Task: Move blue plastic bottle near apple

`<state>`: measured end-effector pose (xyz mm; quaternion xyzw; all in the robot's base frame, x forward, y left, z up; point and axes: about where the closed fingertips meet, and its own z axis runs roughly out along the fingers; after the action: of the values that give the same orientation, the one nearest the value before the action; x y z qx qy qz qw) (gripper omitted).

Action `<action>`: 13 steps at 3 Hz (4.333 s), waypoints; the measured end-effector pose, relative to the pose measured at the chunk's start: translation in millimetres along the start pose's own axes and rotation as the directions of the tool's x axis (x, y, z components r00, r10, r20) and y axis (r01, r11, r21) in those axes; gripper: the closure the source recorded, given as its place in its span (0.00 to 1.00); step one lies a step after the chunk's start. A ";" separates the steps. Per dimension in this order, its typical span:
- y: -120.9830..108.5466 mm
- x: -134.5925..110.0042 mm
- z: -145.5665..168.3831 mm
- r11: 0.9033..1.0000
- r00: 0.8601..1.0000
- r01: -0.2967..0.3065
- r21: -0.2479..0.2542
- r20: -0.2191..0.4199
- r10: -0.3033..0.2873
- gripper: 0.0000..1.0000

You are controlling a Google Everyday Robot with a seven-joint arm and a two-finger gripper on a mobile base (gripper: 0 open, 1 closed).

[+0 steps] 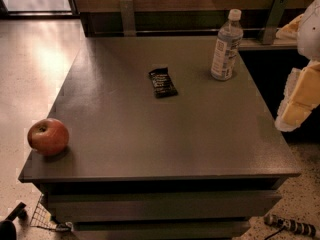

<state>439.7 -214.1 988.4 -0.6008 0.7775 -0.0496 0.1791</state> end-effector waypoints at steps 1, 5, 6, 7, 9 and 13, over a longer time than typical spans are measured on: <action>-2.2 0.1 -0.7 1.000 1.000 -0.002 0.009 0.003 0.002 0.00; -156.4 21.6 61.8 0.890 0.696 -0.423 0.172 0.690 0.197 0.00; -174.0 6.4 59.8 0.869 0.621 -0.463 0.176 0.763 0.176 0.00; -174.5 5.4 60.8 0.869 0.620 -0.463 0.174 0.764 0.178 0.00; -199.0 -18.2 105.6 0.860 0.521 -0.506 0.066 0.818 0.244 0.00; -213.2 -35.1 177.3 0.825 0.331 -0.547 -0.143 0.868 0.370 0.12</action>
Offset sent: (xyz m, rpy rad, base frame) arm 0.1190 -0.0628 0.0072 0.3143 -0.3320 -0.2239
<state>702.6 -214.4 893.3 -0.2767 0.7058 0.2452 0.6043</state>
